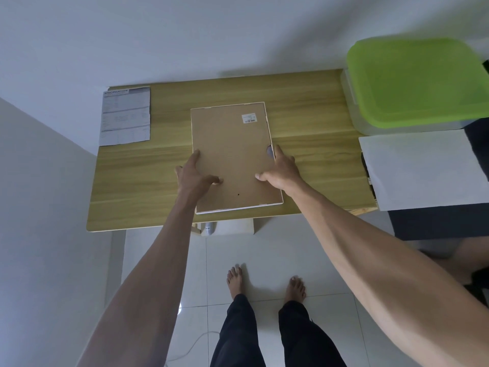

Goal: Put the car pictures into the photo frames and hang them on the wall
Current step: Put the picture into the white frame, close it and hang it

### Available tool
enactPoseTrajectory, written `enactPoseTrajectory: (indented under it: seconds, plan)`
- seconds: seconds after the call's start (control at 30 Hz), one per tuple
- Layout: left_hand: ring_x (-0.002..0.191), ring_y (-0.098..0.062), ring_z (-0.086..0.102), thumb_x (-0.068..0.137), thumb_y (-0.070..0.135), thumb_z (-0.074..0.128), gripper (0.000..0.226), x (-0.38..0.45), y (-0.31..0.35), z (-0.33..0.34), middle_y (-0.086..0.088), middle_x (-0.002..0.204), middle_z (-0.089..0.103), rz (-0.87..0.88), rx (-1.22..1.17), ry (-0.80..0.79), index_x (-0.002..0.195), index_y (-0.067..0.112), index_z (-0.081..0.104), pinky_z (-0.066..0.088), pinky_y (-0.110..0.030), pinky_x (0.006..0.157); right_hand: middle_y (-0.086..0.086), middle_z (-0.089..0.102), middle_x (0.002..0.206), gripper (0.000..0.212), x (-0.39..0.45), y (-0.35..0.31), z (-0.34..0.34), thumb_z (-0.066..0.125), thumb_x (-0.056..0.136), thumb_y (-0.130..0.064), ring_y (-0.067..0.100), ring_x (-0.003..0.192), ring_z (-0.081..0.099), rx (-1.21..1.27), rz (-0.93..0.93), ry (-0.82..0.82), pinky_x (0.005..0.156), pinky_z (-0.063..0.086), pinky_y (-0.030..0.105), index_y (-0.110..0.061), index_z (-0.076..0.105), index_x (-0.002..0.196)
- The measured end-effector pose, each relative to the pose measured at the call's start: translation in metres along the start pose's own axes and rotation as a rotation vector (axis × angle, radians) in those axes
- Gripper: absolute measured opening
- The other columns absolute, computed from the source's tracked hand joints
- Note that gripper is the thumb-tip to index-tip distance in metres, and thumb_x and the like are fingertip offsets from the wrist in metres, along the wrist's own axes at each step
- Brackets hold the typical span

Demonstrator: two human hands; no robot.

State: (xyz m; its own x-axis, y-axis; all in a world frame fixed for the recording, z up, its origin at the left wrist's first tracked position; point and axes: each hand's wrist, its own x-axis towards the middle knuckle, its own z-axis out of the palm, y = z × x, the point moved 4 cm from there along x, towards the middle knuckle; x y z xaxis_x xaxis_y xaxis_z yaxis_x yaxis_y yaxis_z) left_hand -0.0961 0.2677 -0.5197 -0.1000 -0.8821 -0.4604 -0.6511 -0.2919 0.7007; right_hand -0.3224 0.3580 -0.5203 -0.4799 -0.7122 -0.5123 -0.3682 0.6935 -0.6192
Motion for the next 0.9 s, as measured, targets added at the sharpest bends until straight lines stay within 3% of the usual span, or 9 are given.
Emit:
enactPoseTrajectory:
  seconds: [0.13, 0.27, 0.33, 0.4, 0.5, 0.53, 0.63, 0.77, 0.9]
  plan:
    - [0.114, -0.020, 0.047, 0.058, 0.019, 0.091, 0.107, 0.000, -0.001, 0.001, -0.002, 0.130, 0.038, -0.010, -0.126, -0.011, 0.151, 0.035, 0.041, 0.042, -0.034, 0.104, -0.005, 0.056, 0.134, 0.080, 0.001, 0.005, -0.002, 0.084, 0.067, -0.020, 0.018, 0.116, 0.059, 0.245, -0.004, 0.022, 0.093, 0.051, 0.029, -0.031, 0.051, 0.140]
    - [0.127, -0.020, 0.050, 0.051, 0.025, 0.088, 0.110, -0.005, 0.002, 0.008, 0.000, 0.142, 0.047, 0.005, -0.216, -0.073, 0.151, 0.030, 0.041, 0.045, -0.043, 0.109, -0.010, 0.060, 0.133, 0.079, 0.000, 0.010, -0.012, 0.081, 0.073, -0.004, 0.015, 0.108, 0.065, 0.402, -0.041, -0.011, 0.095, 0.053, 0.030, -0.028, 0.052, 0.143]
    - [0.128, -0.020, 0.052, 0.059, 0.018, 0.087, 0.103, -0.006, 0.006, 0.010, 0.000, 0.146, 0.048, 0.021, -0.250, -0.098, 0.151, 0.029, 0.041, 0.046, -0.041, 0.109, -0.009, 0.060, 0.136, 0.081, -0.001, 0.007, -0.019, 0.079, 0.075, -0.002, 0.012, 0.099, 0.068, 0.480, -0.063, -0.047, 0.090, 0.056, 0.027, -0.029, 0.051, 0.145]
    - [0.126, -0.019, 0.055, 0.063, 0.014, 0.086, 0.099, -0.008, 0.015, 0.008, 0.000, 0.143, 0.051, 0.052, -0.298, -0.116, 0.150, 0.029, 0.043, 0.047, -0.039, 0.107, -0.012, 0.063, 0.127, 0.083, -0.004, 0.000, -0.027, 0.076, 0.078, -0.003, 0.008, 0.090, 0.065, 0.512, -0.098, -0.058, 0.078, 0.052, 0.016, -0.031, 0.046, 0.149]
    - [0.121, -0.019, 0.059, 0.062, 0.014, 0.083, 0.093, -0.012, 0.032, 0.005, 0.000, 0.137, 0.056, 0.102, -0.384, -0.152, 0.147, 0.030, 0.048, 0.050, -0.040, 0.104, -0.020, 0.066, 0.115, 0.083, -0.010, -0.015, -0.044, 0.076, 0.075, -0.006, -0.005, 0.083, 0.062, 0.553, -0.173, 0.018, 0.080, 0.048, 0.013, -0.031, 0.047, 0.149]
    - [0.115, -0.019, 0.062, 0.063, 0.012, 0.081, 0.089, -0.013, 0.039, 0.004, -0.002, 0.134, 0.059, 0.120, -0.414, -0.163, 0.145, 0.030, 0.051, 0.052, -0.041, 0.101, -0.025, 0.067, 0.103, 0.083, -0.012, -0.020, -0.051, 0.076, 0.074, -0.006, -0.007, 0.076, 0.060, 0.557, -0.197, 0.045, 0.078, 0.048, 0.013, -0.030, 0.049, 0.148]
    - [0.102, -0.020, 0.063, 0.061, 0.012, 0.076, 0.086, -0.021, 0.061, -0.001, -0.006, 0.130, 0.063, 0.166, -0.475, -0.178, 0.142, 0.033, 0.054, 0.056, -0.039, 0.092, -0.020, 0.045, 0.054, 0.079, -0.021, -0.040, -0.070, 0.075, 0.072, -0.002, 0.005, 0.053, 0.044, 0.564, -0.280, 0.075, 0.059, 0.039, 0.016, -0.032, 0.054, 0.143]
    - [0.102, -0.017, 0.061, 0.071, 0.006, 0.073, 0.084, -0.029, 0.086, -0.009, -0.004, 0.130, 0.061, 0.247, -0.471, -0.173, 0.146, 0.035, 0.050, 0.053, -0.027, 0.084, 0.003, 0.034, 0.069, 0.082, -0.036, -0.068, -0.091, 0.073, 0.065, -0.007, 0.018, 0.061, 0.035, 0.566, -0.390, 0.124, 0.058, 0.033, 0.028, -0.044, 0.058, 0.136]
    - [0.096, -0.010, 0.059, 0.082, -0.005, 0.067, 0.080, -0.037, 0.110, -0.016, 0.000, 0.123, 0.060, 0.301, -0.455, -0.155, 0.148, 0.034, 0.046, 0.050, -0.019, 0.080, -0.009, 0.031, 0.064, 0.079, -0.058, -0.087, -0.113, 0.067, 0.069, -0.001, 0.017, 0.061, 0.030, 0.581, -0.469, 0.177, 0.055, 0.029, 0.027, -0.063, 0.058, 0.118]
